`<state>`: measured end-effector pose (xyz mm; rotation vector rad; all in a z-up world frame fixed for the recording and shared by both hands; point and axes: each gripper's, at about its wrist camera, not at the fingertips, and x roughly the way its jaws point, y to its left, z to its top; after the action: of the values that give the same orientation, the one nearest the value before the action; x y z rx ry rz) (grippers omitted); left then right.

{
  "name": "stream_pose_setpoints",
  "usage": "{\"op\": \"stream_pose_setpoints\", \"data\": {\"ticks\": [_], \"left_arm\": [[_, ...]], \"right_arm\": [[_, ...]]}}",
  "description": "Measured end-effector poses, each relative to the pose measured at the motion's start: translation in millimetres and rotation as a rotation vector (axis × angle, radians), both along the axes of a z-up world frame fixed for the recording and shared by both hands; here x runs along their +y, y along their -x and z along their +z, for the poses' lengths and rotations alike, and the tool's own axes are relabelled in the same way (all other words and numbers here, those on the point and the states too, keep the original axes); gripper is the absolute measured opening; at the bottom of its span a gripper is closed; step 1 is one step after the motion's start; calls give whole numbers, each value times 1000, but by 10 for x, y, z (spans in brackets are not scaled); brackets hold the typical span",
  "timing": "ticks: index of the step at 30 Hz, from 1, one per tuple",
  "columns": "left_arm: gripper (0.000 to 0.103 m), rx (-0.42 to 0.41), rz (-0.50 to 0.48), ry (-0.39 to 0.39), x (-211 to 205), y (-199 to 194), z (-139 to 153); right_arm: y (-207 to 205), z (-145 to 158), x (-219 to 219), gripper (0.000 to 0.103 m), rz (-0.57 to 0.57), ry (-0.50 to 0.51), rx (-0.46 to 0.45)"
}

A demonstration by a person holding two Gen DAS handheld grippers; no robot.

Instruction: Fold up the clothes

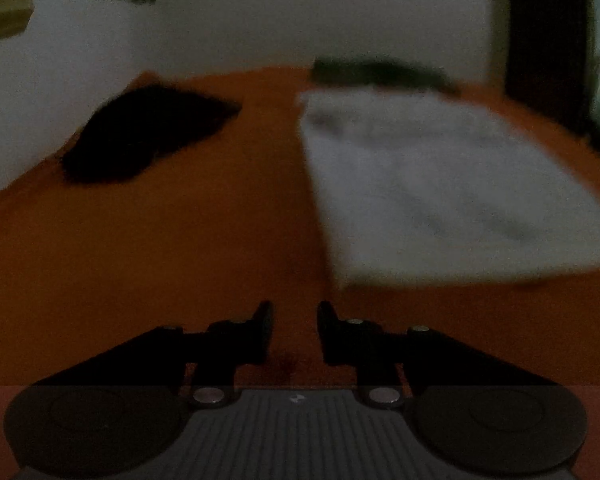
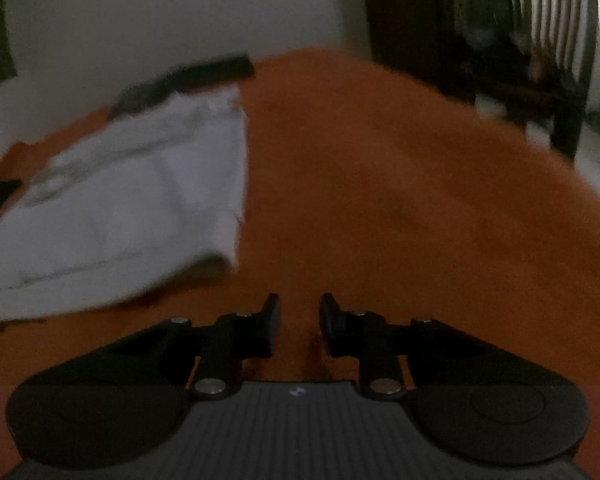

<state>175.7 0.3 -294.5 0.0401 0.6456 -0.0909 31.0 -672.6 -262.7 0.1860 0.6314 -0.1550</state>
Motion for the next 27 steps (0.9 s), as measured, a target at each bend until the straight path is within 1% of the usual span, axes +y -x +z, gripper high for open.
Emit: {"op": "stream_pose_setpoints", "data": {"ticks": [1,2,3,4,5,6,7,8,9,10,11,12,13,15,16,17,19,20,22,24,25,27], "left_arm": [[37,-26,-30,18,-71,-90,131],[56,-42,-54,46,-161,-213,243],[65,-73,-82,103,-259,-370,316],[68,-104,-110,160,-357,-526,387],[71,-129,-149,200,-490,-708,367],[83,-153,-187,240,-623,-890,346],[91,-170,-175,226,-804,-1092,251],[102,-163,-158,224,-894,-1214,122],[103,-156,-141,222,-985,-1335,-8],[103,-148,-124,220,-1075,-1456,-138],[103,-141,-107,218,-1165,-1577,-268],[103,-114,-83,168,-1203,-1632,-417],[103,-69,-33,83,-1225,-1671,-613],[102,-51,5,73,-1090,-1604,-874],[103,-109,8,159,-946,-1489,-858],[103,-97,40,172,-858,-1462,-869],[102,-73,103,198,-684,-1409,-891],[102,-71,79,198,-646,-1387,-889],[102,-47,60,138,-670,-1357,-883],[102,-35,59,65,-738,-1292,-877],[102,-34,60,42,-755,-1259,-869],[103,-36,68,26,-748,-1147,-859]], "right_arm": [[-68,101,77,24,47,25,-33],[-177,183,168,24,94,36,-63],[-347,236,281,24,141,26,-87],[-518,288,394,24,187,15,-112],[-697,319,510,25,229,1,-135],[-896,303,639,25,261,-12,-156],[-1097,258,778,26,278,-15,-175],[-1282,197,916,27,278,-5,-186],[-1468,120,1050,31,271,4,-185],[-1641,29,1155,39,258,10,-175],[-1767,-68,1219,43,240,31,-161],[-1873,-177,1262,44,218,69,-142],[-1927,-278,1260,44,195,89,-128],[-1877,-448,1115,44,145,74,-113],[-1852,-533,1042,44,120,67,-105],[-1817,-589,946,44,95,52,-97],[-1720,-606,713,41,56,9,-85],[-1675,-599,658,41,68,16,-85],[-1593,-587,557,38,82,30,-81],[-1544,-579,487,38,57,44,-68],[-1517,-572,464,38,51,47,-62],[-1450,-549,452,38,60,46,-53]]}}
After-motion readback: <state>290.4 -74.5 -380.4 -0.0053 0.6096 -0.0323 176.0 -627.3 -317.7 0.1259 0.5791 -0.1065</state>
